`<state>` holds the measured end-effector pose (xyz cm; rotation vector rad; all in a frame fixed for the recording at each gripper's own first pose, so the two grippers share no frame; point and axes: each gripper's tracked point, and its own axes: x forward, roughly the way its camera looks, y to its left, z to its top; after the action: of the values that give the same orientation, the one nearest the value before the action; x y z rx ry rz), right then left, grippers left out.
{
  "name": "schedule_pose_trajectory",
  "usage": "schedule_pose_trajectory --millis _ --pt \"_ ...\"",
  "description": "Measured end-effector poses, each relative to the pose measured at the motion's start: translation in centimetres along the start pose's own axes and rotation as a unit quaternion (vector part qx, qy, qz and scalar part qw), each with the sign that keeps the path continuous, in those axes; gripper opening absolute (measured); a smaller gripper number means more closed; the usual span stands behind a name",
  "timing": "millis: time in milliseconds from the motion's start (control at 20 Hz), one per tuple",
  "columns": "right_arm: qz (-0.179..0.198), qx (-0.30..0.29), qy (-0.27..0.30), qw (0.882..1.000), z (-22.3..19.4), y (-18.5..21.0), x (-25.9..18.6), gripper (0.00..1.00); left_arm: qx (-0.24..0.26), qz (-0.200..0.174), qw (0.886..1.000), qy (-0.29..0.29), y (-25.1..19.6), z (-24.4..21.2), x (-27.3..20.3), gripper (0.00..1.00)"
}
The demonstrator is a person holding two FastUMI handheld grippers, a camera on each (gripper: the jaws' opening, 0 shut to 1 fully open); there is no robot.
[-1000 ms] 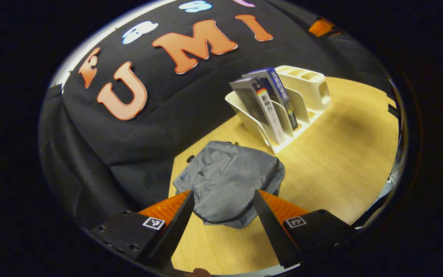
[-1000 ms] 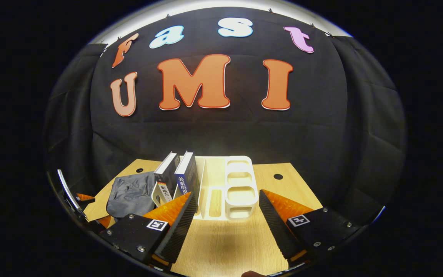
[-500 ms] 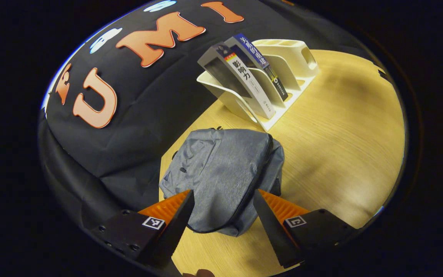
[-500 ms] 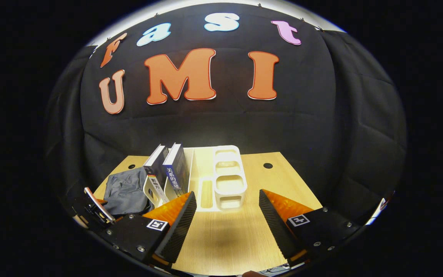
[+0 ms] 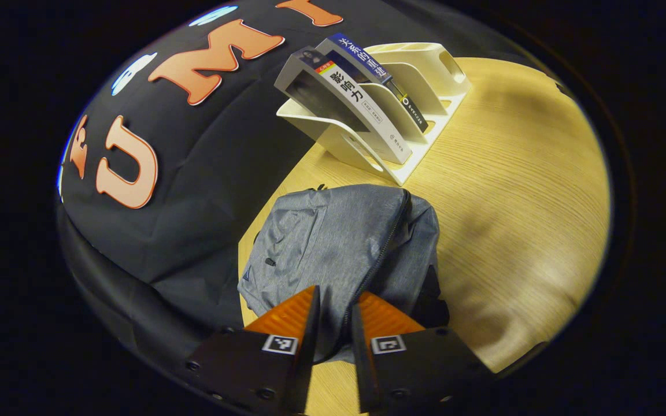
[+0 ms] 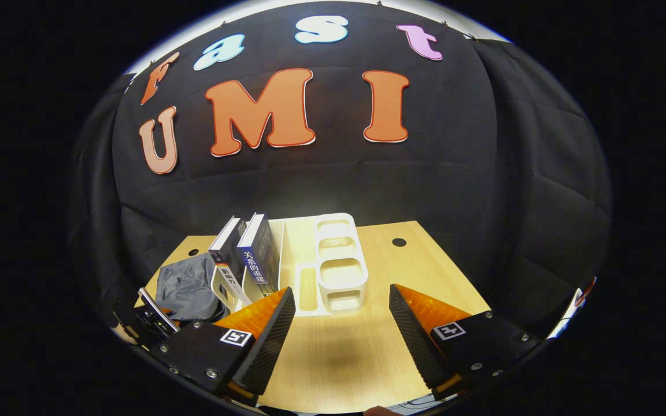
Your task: Open the schoolbag, grab two books from the bookshelf and put them into the schoolbag.
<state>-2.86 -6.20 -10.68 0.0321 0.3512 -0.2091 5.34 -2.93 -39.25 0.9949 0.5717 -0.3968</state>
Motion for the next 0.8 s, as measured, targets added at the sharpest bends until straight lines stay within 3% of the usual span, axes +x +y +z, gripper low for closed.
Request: schedule_pose_trajectory --millis 50,150,350,600,800 --pt "0.000 0.003 0.001 1.000 -0.1 0.1 0.2 0.98 0.000 -0.021 1.000 0.005 -0.5 0.0 0.1 0.12" --pt "-0.002 0.007 -0.002 1.000 0.0 0.0 0.3 0.98 0.002 -0.066 0.997 0.029 -1.0 -0.4 0.2 0.05" --pt "0.004 0.015 -0.006 1.000 -0.4 0.1 0.8 0.98 -0.008 -0.098 0.994 0.044 1.1 0.9 -0.2 0.03" --pt "0.035 0.049 0.012 0.998 -0.6 0.2 2.1 0.98 -0.015 -0.105 0.993 0.060 6.8 3.6 -1.2 0.02" --pt "0.039 0.025 0.007 0.999 0.2 -0.8 3.4 0.98 -0.017 -0.103 0.992 0.076 11.3 5.8 -1.3 0.02"
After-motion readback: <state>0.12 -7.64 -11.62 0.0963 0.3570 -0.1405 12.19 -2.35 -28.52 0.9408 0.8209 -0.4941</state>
